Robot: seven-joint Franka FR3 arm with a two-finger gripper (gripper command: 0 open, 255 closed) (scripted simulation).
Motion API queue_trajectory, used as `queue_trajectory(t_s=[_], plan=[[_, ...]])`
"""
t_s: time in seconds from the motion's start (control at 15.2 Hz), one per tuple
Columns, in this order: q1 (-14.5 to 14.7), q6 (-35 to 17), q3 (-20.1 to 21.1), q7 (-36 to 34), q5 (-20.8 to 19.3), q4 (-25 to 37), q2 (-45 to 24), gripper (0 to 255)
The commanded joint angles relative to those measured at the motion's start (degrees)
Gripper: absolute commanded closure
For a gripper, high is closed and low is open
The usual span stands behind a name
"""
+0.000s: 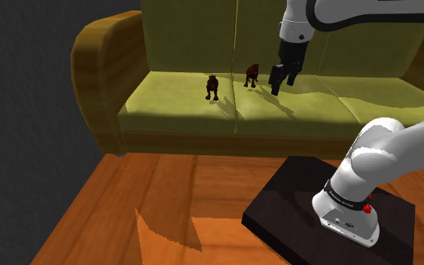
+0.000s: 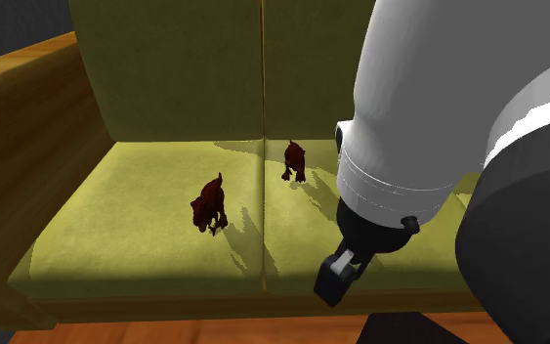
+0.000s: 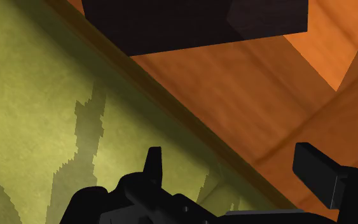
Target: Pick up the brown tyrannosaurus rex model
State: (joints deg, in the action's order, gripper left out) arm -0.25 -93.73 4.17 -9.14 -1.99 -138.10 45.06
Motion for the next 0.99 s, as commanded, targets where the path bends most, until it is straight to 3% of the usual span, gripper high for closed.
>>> queue_trajectory(t_s=[0.0, 0.46, 0.92], plan=[[0.0, 0.0, 0.0, 0.0, 0.0, 0.0, 0.0, 0], [-3.4, -4.9, -5.5, 2.0, -0.3, 9.0, -14.3, 0], [-5.8, -7.0, -10.8, 4.5, 1.8, 20.8, -28.7, 0]])
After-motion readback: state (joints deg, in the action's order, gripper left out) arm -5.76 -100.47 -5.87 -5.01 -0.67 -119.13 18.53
